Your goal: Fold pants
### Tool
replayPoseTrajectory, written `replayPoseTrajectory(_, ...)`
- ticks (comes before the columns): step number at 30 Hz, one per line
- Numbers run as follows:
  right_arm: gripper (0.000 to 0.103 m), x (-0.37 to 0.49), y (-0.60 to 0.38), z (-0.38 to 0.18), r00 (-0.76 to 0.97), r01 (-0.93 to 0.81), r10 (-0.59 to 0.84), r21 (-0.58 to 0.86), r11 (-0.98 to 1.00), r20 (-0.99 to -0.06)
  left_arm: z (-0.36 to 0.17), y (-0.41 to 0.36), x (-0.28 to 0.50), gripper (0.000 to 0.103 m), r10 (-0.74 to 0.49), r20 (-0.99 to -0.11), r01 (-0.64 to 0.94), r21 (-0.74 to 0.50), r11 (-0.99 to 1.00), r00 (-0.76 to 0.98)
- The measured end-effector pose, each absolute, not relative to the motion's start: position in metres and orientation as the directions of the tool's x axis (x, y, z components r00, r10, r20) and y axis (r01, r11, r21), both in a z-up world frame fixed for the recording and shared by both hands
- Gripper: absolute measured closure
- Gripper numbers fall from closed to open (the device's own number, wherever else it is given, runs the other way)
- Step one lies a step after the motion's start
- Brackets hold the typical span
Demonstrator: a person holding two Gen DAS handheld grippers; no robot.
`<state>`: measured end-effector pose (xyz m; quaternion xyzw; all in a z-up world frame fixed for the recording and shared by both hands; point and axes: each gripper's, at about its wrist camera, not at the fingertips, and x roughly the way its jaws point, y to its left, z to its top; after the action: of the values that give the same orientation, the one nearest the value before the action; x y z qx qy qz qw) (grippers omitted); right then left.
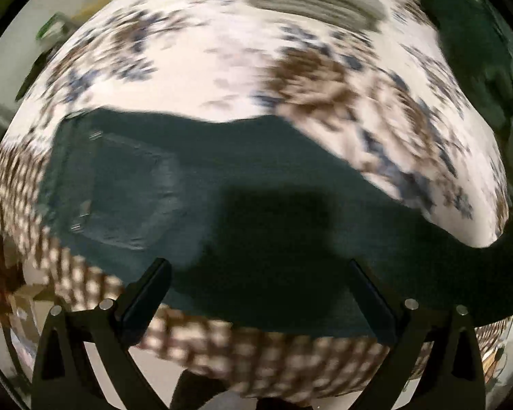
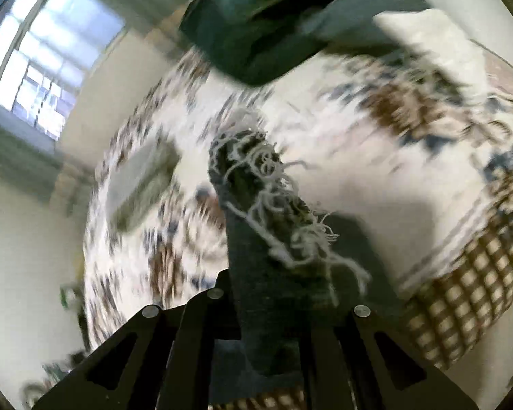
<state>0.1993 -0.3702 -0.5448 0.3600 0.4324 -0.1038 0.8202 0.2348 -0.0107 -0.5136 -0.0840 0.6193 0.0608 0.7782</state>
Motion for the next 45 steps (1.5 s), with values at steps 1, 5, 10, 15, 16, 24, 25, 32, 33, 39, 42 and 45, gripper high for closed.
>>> replayPoseTrajectory(1, 0.095, 0.206, -0.347, -0.557, 0.582, 0.472, 0.145, 0.477, 0.741, -0.800, -0.515, 0.008, 0.229, 0.000, 0.005, -0.975, -0.224, -0.046, 0.973, 0.223)
replayPoseTrajectory(5, 0.095, 0.224, -0.268, -0.610, 0.484, 0.436, 0.145, 0.381, 0.815, -0.863, -0.527, 0.075, 0.204, 0.000, 0.051, -0.979, -0.320, -0.016, 0.947, 0.197)
replayPoseTrajectory(10, 0.093, 0.240, -0.183, -0.671, 0.359, 0.332, 0.123, 0.249, 0.910, -0.925, -0.548, 0.143, 0.177, 0.000, 0.065, -0.989, -0.449, -0.002, 0.893, 0.133)
replayPoseTrajectory(15, 0.057, 0.236, -0.122, -0.692, 0.222, 0.175, 0.203, 0.243, 0.954, -0.954, -0.553, 0.187, 0.151, 0.000, 0.054, -0.992, -0.557, -0.019, 0.830, 0.115)
replayPoseTrajectory(16, 0.050, 0.233, -0.123, -0.685, 0.216, 0.155, 0.317, 0.353, 0.923, -0.924, -0.554, 0.195, 0.145, 0.000, 0.052, -0.992, -0.580, -0.023, 0.814, 0.113)
replayPoseTrajectory(24, 0.036, 0.230, -0.164, -0.670, 0.212, 0.327, 0.399, 0.450, 0.831, -0.892, -0.571, 0.224, 0.132, 0.000, 0.018, -0.993, -0.684, -0.070, 0.726, 0.120)
replayPoseTrajectory(25, 0.036, 0.235, -0.159, -0.679, 0.196, 0.332, 0.394, 0.439, 0.835, -0.898, -0.573, 0.227, 0.133, 0.000, 0.004, -0.991, -0.695, -0.091, 0.714, 0.135)
replayPoseTrajectory(32, 0.032, 0.255, -0.122, -0.718, 0.074, 0.345, 0.341, 0.345, 0.873, -0.937, -0.590, 0.253, 0.155, 0.017, -0.141, -0.928, -0.774, -0.365, 0.517, 0.344)
replayPoseTrajectory(33, 0.032, 0.254, -0.124, -0.718, 0.079, 0.352, 0.349, 0.354, 0.866, -0.934, -0.595, 0.256, 0.159, 0.044, -0.168, -0.907, -0.769, -0.418, 0.484, 0.387)
replayPoseTrajectory(39, 0.033, 0.249, -0.150, -0.720, 0.096, 0.396, 0.392, 0.396, 0.828, -0.915, -0.628, 0.262, 0.180, 0.049, -0.250, -0.819, -0.730, -0.573, 0.371, 0.516)
replayPoseTrajectory(42, 0.033, 0.254, -0.158, -0.716, 0.104, 0.418, 0.393, 0.399, 0.816, -0.913, -0.633, 0.265, 0.186, 0.035, -0.252, -0.791, -0.717, -0.612, 0.333, 0.558)
replayPoseTrajectory(45, 0.033, 0.254, -0.162, -0.711, 0.110, 0.435, 0.405, 0.410, 0.802, -0.908, -0.627, 0.265, 0.192, 0.033, -0.250, -0.799, -0.724, -0.601, 0.338, 0.547)
